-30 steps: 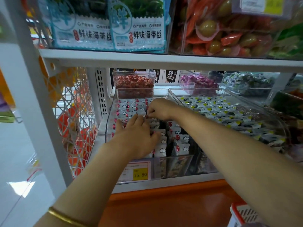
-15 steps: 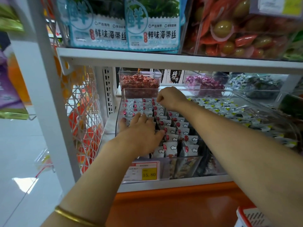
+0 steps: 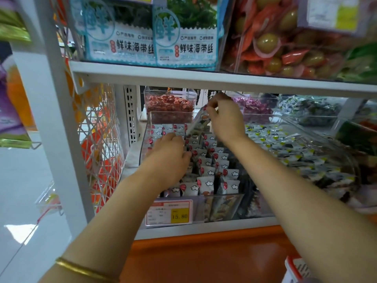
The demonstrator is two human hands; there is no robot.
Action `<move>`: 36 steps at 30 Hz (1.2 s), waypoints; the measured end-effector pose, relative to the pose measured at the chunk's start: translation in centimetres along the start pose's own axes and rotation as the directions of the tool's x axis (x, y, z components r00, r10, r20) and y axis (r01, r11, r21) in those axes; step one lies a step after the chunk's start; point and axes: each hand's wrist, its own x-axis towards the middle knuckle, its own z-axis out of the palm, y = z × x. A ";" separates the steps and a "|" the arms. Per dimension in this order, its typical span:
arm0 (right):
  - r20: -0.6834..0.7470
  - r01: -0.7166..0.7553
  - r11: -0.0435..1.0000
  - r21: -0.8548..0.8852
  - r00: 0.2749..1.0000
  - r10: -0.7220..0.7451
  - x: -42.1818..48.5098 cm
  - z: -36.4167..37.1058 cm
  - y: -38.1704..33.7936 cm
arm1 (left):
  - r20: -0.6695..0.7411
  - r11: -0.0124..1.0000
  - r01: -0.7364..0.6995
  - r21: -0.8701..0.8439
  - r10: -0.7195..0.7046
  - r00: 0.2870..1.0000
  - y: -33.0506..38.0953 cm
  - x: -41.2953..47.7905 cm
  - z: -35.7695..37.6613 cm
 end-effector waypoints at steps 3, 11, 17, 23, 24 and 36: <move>-0.139 -0.104 0.947 0.304 0.978 0.153 -3.0 -2.5 -0.8 | -0.159 0.983 -0.011 -0.185 -0.019 0.987 0.4 -0.2 -0.5; 0.198 -0.393 0.485 0.781 0.893 0.405 -9.4 -6.7 -1.6 | -0.089 0.649 0.067 -0.758 -0.205 0.975 0.5 -2.1 -1.0; 0.443 -0.526 0.104 0.844 0.793 0.418 -10.4 -7.6 -1.5 | 0.081 0.288 0.162 -0.944 -0.273 0.959 0.3 -2.9 -1.2; 0.516 -0.596 0.093 0.798 0.754 0.406 -10.8 -7.2 -0.9 | 0.230 -0.003 0.239 -0.971 -0.274 0.934 0.5 -3.2 -1.5; 0.525 -0.596 0.081 0.799 0.757 0.388 -10.9 -7.2 -1.0 | 0.236 -0.021 0.239 -0.971 -0.276 0.932 0.5 -3.2 -1.5; 0.680 -0.556 -0.416 0.719 0.687 0.256 -10.8 -7.1 -1.6 | 0.331 -0.362 0.213 -0.907 -0.304 0.893 0.3 -2.7 -1.3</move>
